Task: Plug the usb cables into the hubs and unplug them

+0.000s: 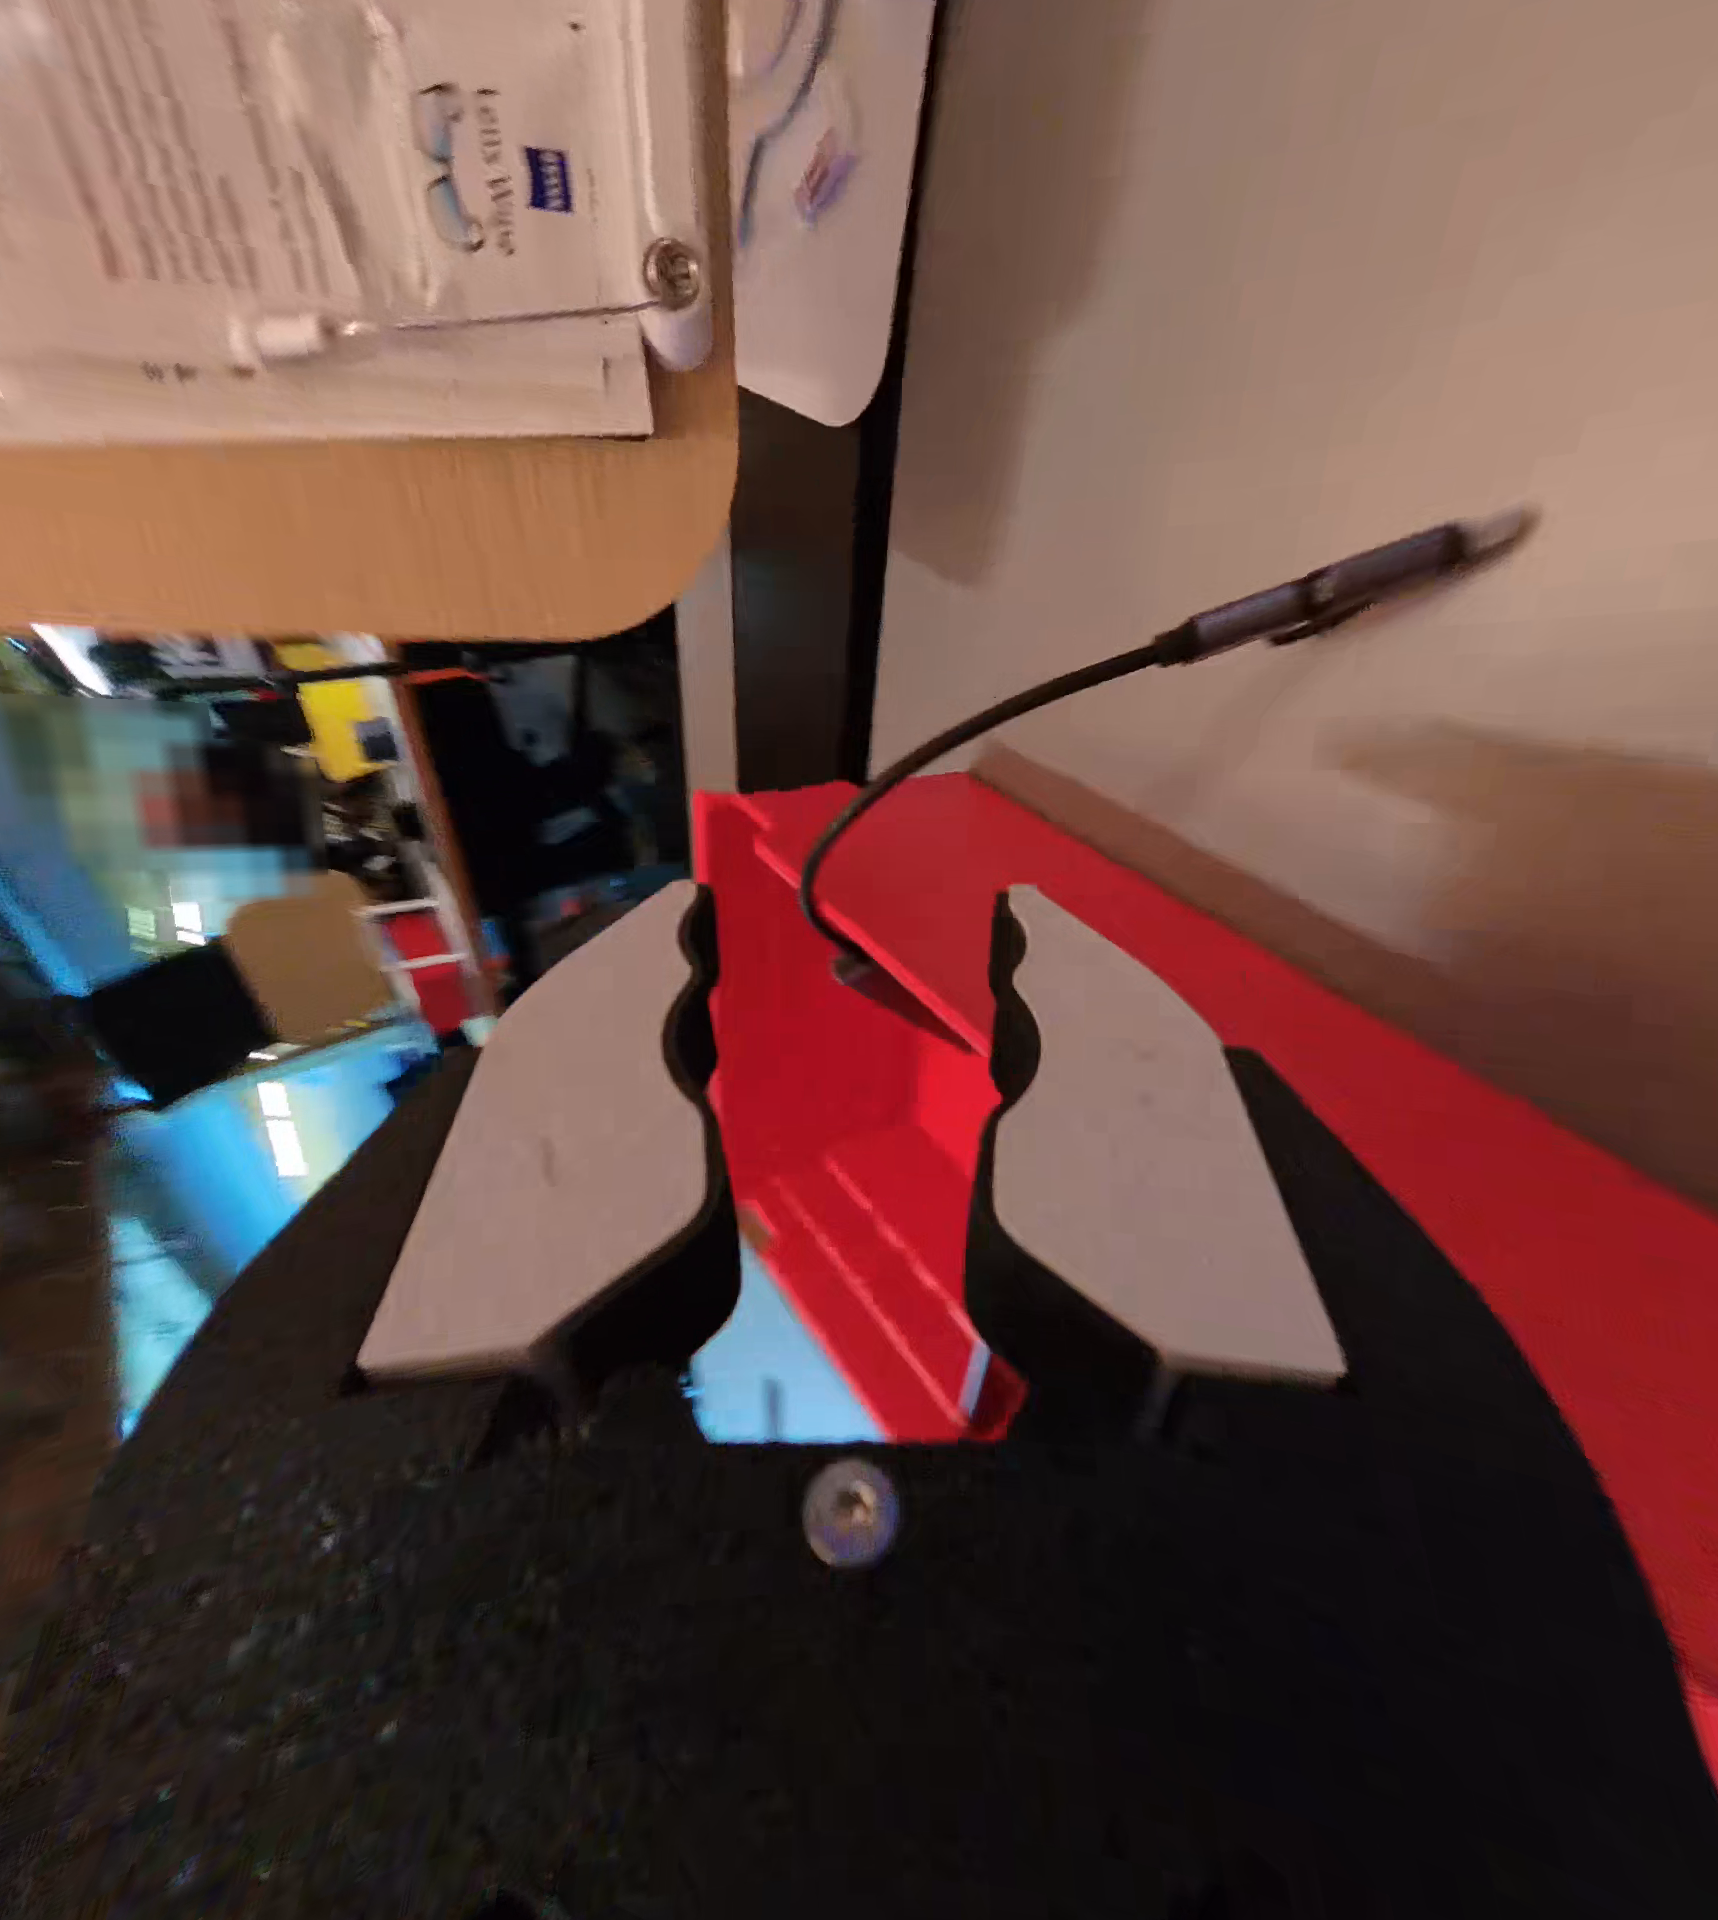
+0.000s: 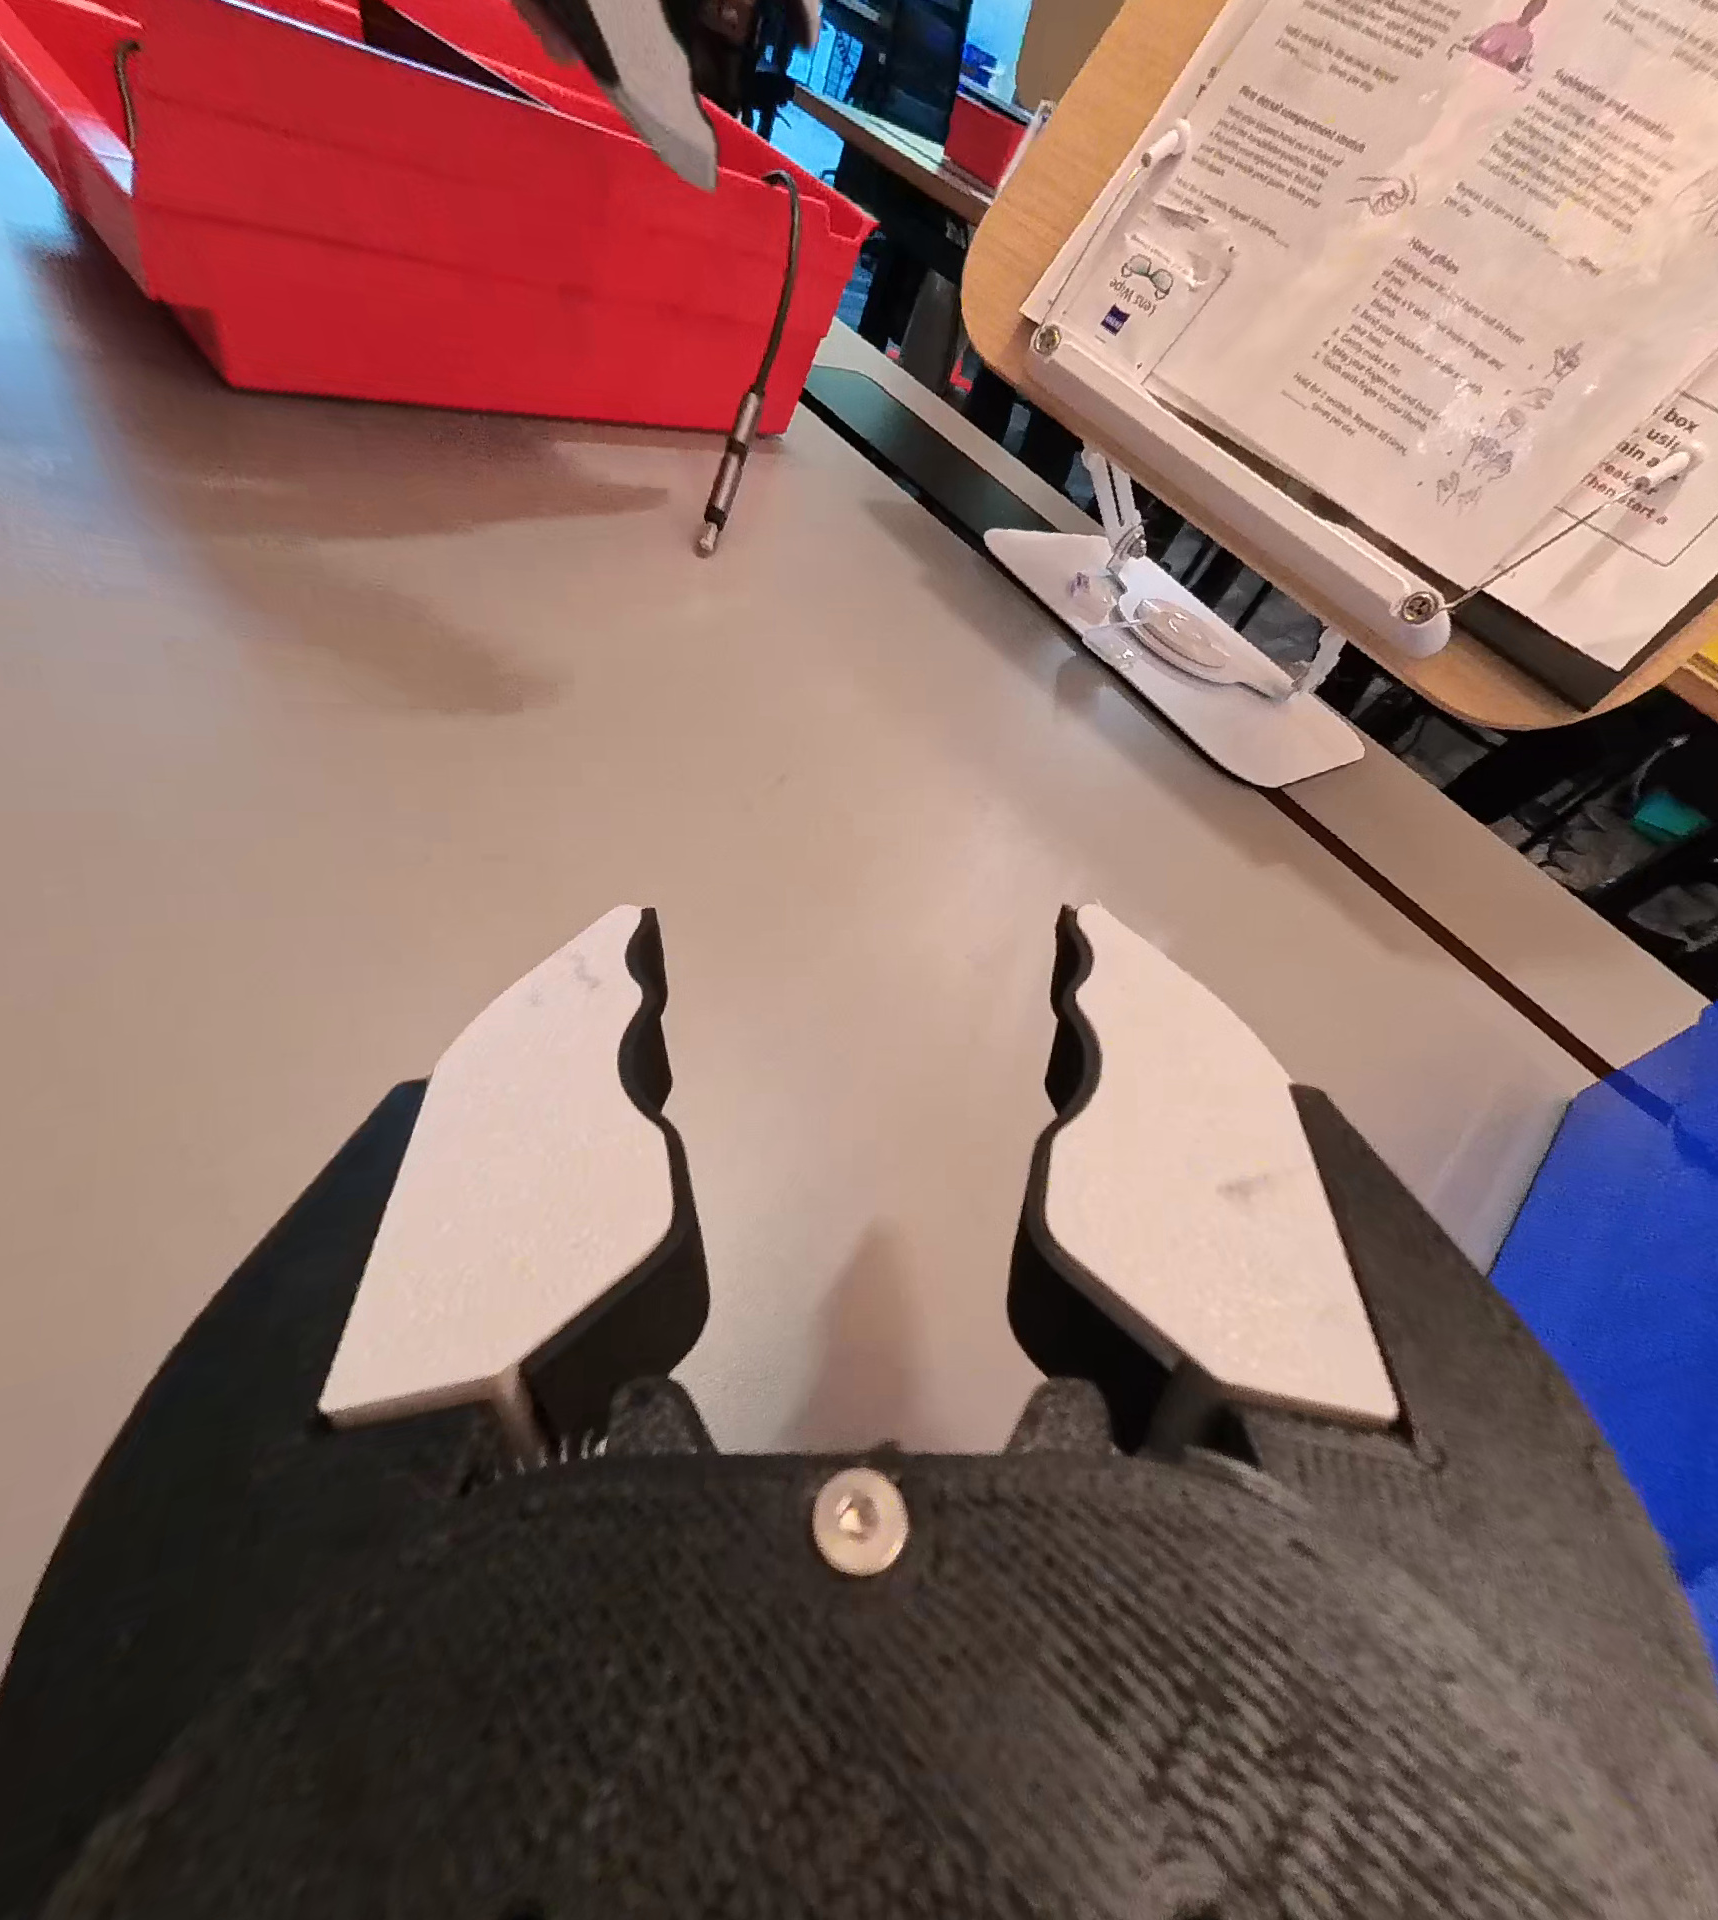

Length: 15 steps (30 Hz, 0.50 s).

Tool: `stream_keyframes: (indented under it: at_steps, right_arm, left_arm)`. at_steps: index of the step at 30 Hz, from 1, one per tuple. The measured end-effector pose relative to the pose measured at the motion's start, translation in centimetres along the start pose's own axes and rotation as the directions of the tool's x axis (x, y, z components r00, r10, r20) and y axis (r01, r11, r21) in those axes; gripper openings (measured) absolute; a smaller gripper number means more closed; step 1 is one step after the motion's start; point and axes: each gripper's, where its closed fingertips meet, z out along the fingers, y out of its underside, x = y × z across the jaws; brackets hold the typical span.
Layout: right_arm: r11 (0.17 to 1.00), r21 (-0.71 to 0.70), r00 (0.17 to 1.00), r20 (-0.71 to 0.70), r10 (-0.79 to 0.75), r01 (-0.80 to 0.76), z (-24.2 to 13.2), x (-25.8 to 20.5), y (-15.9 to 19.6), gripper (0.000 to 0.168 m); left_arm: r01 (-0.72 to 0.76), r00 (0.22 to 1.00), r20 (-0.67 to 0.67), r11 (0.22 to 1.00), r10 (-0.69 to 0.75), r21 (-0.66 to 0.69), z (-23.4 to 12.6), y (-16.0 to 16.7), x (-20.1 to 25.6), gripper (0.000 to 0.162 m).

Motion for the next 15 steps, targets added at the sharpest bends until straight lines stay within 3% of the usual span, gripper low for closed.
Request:
stream_keyframes:
  at_steps: [4,7,11,15]
  right_arm:
    - [1.000,-0.001,1.000,0.009,0.030,-0.030,0.0,0.2,0.0,0.072]
    - [0.999,0.007,0.999,0.011,0.043,-0.043,-0.1,0.3,-0.1,0.071]
    - [0.998,0.008,0.998,0.014,0.056,-0.056,-0.1,0.4,-0.1,0.070]
    - [0.998,0.004,0.998,0.021,0.057,-0.058,0.0,0.3,0.0,0.069]
  left_arm:
    - [-0.109,0.994,-0.012,0.990,0.109,-0.091,3.4,0.1,0.3,0.044]
    - [-0.024,1.000,-0.003,0.993,0.024,-0.119,4.2,0.4,-0.3,0.010]
    - [0.162,0.984,0.080,0.985,-0.157,-0.057,2.0,0.7,-4.5,0.003]
    - [0.344,0.921,0.161,0.934,-0.355,0.092,-3.2,1.2,-9.9,0.003]
